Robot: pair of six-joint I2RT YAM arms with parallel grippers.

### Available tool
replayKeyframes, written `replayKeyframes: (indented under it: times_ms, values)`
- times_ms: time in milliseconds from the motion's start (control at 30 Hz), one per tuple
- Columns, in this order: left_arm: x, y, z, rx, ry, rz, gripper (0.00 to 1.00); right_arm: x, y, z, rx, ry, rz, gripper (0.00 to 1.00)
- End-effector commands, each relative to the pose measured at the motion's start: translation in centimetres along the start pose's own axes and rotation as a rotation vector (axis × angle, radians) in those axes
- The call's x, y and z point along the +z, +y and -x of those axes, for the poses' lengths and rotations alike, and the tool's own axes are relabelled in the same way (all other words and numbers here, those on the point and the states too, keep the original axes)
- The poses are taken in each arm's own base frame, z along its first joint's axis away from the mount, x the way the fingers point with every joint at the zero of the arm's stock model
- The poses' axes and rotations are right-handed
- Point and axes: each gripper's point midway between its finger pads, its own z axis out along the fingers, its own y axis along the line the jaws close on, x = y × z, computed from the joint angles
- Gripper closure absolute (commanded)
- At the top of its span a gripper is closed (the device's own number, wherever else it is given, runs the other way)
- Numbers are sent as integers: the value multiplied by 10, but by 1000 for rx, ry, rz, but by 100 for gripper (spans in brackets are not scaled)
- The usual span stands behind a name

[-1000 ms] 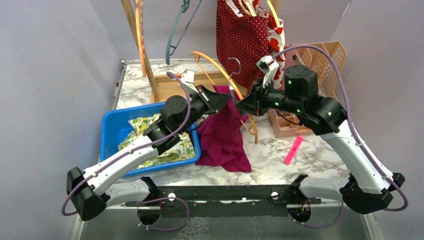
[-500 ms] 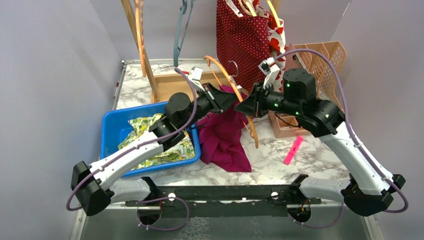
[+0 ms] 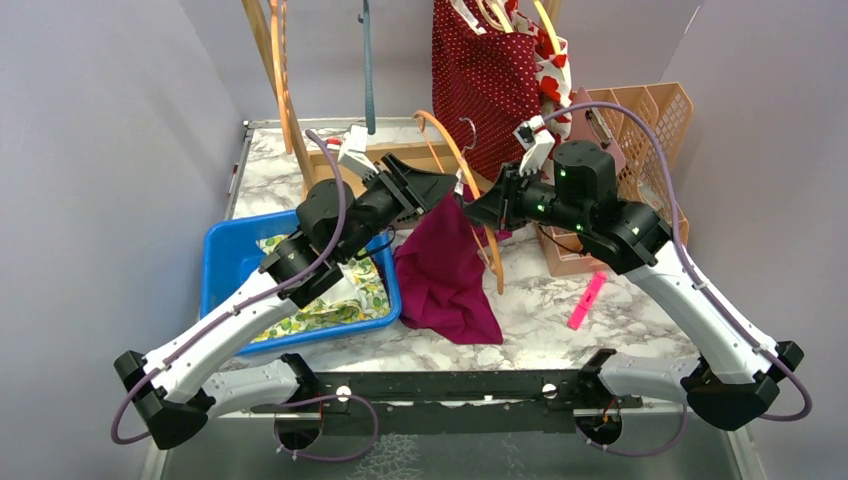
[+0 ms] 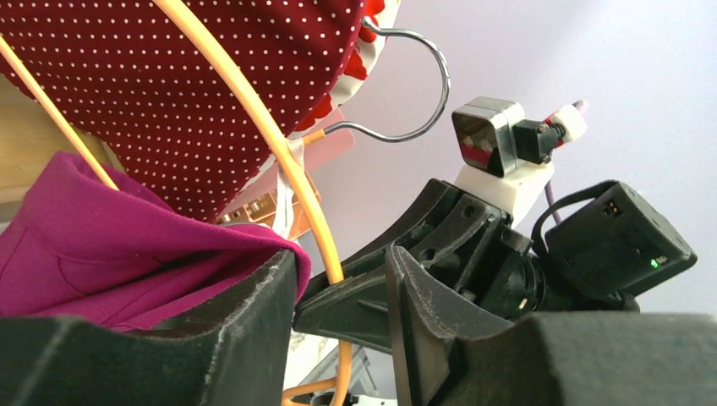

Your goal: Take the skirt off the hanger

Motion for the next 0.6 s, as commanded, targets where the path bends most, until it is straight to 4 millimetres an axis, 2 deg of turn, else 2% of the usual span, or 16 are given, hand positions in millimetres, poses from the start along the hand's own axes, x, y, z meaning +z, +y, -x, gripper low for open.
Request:
replayKeyframes:
  times_ms: [0, 67, 100, 133, 200, 267, 400, 567]
  values:
    - [9, -26, 9, -45, -3, -54, 63, 4, 12, 20, -19, -87, 57, 99]
    - [17, -22, 6, -72, 15, -7, 78, 4, 11, 20, -18, -96, 52, 99]
    - [17, -17, 8, -78, 14, 32, 80, 4, 11, 22, -19, -103, 49, 99]
    - [15, -17, 10, -70, 11, 47, 73, 3, 10, 23, -20, -108, 41, 99]
    - [6, -12, 18, -49, -20, 87, 49, -1, 8, 27, -24, -125, 21, 99]
    - [-7, -5, 31, -39, -72, 139, 39, -4, 5, 30, -26, -140, 3, 99]
    - [-21, 0, 44, -23, -127, 183, 35, -8, 3, 34, -37, -155, -16, 99]
    - [-18, -2, 32, -49, -58, 183, 37, -10, 2, 40, -71, -170, -30, 99]
